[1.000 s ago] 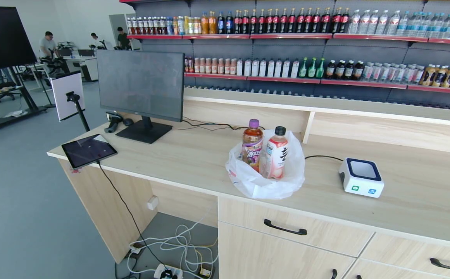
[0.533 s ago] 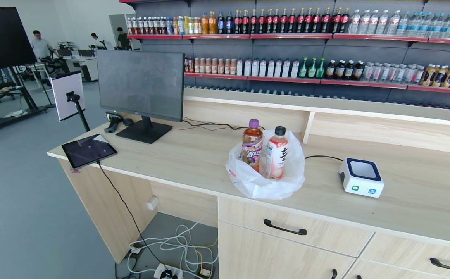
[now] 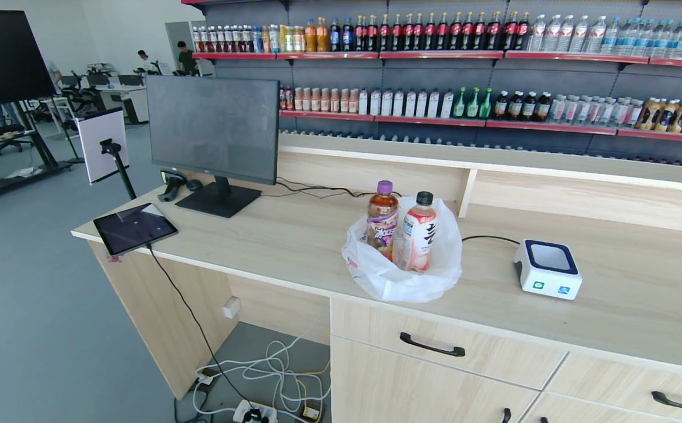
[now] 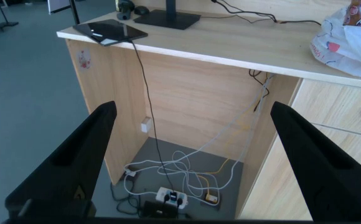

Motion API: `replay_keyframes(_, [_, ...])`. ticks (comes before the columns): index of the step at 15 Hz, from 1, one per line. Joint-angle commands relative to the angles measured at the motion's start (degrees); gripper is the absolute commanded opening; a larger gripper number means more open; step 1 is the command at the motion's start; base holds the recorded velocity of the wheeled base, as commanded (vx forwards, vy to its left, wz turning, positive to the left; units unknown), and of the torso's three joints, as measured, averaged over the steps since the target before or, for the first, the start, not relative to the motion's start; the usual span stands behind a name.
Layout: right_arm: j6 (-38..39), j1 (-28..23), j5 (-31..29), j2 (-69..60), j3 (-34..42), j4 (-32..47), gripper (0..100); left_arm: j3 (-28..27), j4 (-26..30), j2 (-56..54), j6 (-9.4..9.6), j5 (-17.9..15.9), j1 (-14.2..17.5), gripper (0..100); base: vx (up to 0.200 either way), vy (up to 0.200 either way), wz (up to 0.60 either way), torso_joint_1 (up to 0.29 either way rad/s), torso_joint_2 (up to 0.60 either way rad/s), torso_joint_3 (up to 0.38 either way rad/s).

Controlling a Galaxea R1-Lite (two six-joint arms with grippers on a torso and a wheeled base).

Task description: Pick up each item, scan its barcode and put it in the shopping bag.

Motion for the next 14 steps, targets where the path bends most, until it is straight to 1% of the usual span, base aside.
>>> replay_keyframes(1, [0.0, 0.0, 0.0, 0.1, 0.0, 0.0, 100, 0.0, 0.0, 0.0, 0.04, 0.0, 0.0, 100, 0.0, 0.0, -0.6, 0.002, 0.0, 0.002])
replay_keyframes(3, [0.0, 0.0, 0.0, 0.1, 0.0, 0.1, 100, 0.0, 0.0, 0.0, -0.05, 0.0, 0.0, 100, 0.0, 0.0, -0.6, 0.005, 0.0, 0.0])
replay_keyframes(5, [-0.1, 0.0, 0.0, 0.1, 0.0, 0.0, 100, 0.0, 0.0, 0.0, 0.04, 0.0, 0.0, 100, 0.0, 0.0, 0.0, 0.0, 0.0, 0.0])
replay_keyframes(14, [-0.2, 0.0, 0.0, 0.1, 0.0, 0.0, 100, 0.0, 0.0, 0.0, 0.13, 0.0, 0.0, 100, 0.0, -0.2, 0.0, 0.003, 0.0, 0.004])
